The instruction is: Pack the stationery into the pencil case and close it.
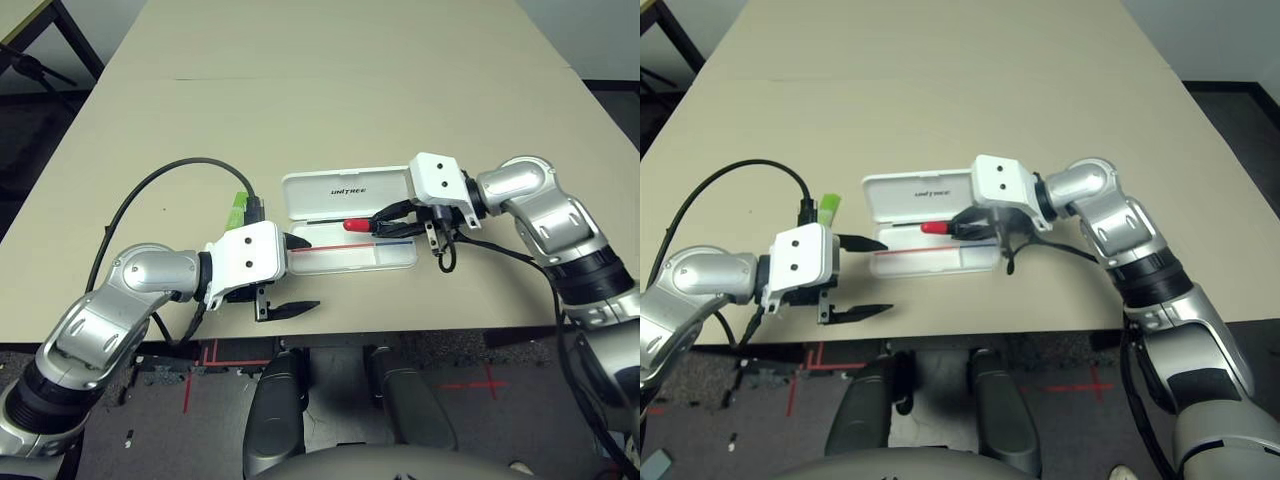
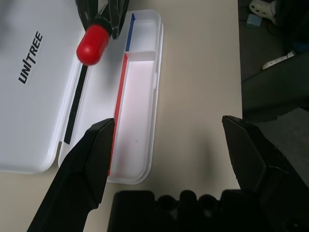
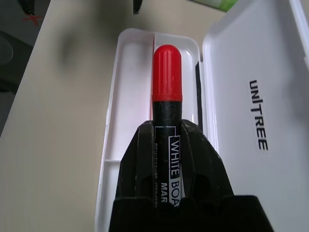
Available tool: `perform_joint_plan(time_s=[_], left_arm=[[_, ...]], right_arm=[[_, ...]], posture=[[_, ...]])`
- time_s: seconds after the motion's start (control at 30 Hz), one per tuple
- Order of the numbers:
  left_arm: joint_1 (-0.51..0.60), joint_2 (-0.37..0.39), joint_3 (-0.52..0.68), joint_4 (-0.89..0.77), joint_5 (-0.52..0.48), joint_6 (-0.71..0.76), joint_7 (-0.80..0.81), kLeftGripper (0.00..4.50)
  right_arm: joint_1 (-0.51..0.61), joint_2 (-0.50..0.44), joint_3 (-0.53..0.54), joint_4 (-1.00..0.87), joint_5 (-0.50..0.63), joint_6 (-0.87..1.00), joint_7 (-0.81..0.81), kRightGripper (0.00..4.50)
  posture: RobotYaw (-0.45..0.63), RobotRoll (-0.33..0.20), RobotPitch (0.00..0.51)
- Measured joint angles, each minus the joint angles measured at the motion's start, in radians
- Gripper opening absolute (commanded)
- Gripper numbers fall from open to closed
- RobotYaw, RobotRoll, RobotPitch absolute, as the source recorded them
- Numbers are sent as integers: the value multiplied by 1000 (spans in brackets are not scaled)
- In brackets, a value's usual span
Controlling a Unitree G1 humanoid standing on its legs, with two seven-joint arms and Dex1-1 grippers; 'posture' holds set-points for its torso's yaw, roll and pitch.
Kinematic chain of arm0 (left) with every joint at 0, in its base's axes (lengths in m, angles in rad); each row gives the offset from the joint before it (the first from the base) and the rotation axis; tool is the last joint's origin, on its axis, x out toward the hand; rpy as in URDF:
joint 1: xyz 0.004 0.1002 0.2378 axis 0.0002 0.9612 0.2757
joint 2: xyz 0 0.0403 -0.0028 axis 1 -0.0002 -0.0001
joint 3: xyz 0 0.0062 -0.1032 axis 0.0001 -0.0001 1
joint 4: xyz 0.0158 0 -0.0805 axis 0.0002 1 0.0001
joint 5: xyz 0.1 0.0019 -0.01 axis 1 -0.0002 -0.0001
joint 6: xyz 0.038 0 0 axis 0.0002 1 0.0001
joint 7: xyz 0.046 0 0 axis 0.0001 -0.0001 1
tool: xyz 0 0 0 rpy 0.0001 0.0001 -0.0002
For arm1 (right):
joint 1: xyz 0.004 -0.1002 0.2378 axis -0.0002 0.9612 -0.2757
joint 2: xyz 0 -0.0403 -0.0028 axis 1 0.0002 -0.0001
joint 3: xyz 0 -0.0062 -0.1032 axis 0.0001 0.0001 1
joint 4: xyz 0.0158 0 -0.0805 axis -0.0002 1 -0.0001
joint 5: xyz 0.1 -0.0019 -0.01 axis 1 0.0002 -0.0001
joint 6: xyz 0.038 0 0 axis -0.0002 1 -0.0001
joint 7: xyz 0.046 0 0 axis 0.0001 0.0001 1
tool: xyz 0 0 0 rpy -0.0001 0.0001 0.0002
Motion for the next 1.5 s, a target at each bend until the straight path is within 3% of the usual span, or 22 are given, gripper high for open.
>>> perform_joint_plan(time_s=[0.23,0.43,0.6,0.83,1.07,1.3,1.5], left_arm=[[2,0,0,-5,0,9,15,4500],[-10,-3,-16,-5,6,16,29,4500],[-15,-5,-31,-4,10,16,35,4500],[-16,0,-30,-4,7,21,37,4500],[1,7,1,-4,-17,29,32,4500],[31,12,27,5,-23,19,15,4500],[35,14,68,11,-23,23,26,4500]], right_arm=[[-22,41,29,51,-43,-47,-27,497],[-25,48,25,71,-35,-72,-29,2629],[-17,-1,-21,43,30,-59,16,4468],[52,-98,-110,-71,162,110,61,4468],[193,-248,-284,-253,341,352,42,4468],[265,-279,-386,-410,501,532,-43,4468],[267,-280,-391,-461,556,607,-106,4468]], posture=[[86,0,188],[84,0,187],[70,0,189],[57,0,194],[41,0,197],[23,0,200],[19,0,202]])
